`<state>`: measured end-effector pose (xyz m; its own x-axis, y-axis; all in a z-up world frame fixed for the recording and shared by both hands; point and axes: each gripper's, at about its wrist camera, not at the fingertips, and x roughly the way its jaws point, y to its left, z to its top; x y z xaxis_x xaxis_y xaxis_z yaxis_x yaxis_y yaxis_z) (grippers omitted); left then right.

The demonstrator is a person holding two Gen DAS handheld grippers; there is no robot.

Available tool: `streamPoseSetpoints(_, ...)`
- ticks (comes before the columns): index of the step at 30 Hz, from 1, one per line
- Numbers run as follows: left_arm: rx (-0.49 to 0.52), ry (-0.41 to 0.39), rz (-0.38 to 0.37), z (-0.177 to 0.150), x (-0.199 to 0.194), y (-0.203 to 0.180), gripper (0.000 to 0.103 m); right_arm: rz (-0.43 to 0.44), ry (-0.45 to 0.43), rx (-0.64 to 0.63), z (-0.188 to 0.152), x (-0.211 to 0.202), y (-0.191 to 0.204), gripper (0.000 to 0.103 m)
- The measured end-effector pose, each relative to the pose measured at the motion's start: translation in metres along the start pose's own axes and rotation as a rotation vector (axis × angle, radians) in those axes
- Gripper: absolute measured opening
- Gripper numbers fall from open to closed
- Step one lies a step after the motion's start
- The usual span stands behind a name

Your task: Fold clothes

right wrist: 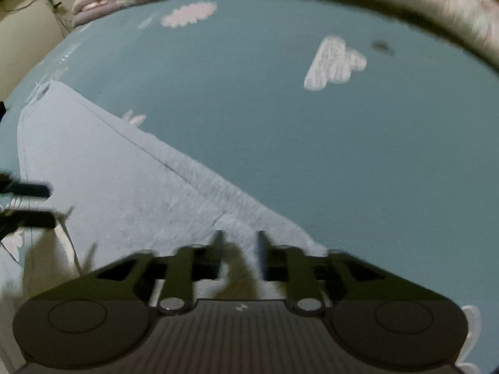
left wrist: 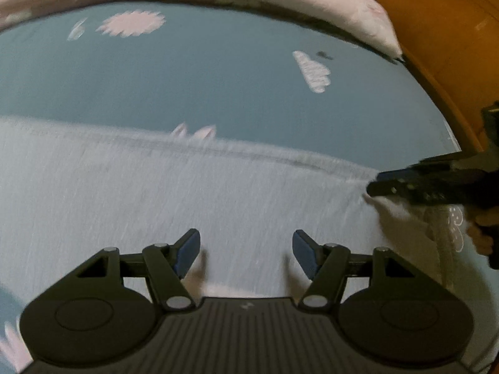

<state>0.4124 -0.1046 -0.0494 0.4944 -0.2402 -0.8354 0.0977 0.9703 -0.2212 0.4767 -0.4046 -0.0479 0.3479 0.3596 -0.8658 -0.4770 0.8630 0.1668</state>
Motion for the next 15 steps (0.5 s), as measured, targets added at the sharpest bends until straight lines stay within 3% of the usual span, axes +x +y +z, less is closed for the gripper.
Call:
streamPoseSetpoints(5, 0.092, -0.011, -0.036, 0.015, 0.025, -0.026, 0.065, -0.057, 0.033, 0.03, -0.019, -0.005, -0.014, 0.035)
streamPoseSetpoints(8, 0.117, -0.001, -0.046, 0.019, 0.043, -0.035, 0.066, -0.086, 0.057, 0.06, -0.032, -0.004, -0.033, 0.029)
streamPoseSetpoints(12, 0.129, 0.062, 0.024, 0.021, 0.073, -0.038, 0.067, -0.173, 0.053, 0.07, -0.032, -0.015, -0.04, 0.032)
streamPoseSetpoints(15, 0.11, 0.068, 0.025, 0.027, 0.067, -0.039, 0.067, -0.233, 0.052, 0.09, -0.035, -0.031, -0.044, 0.035)
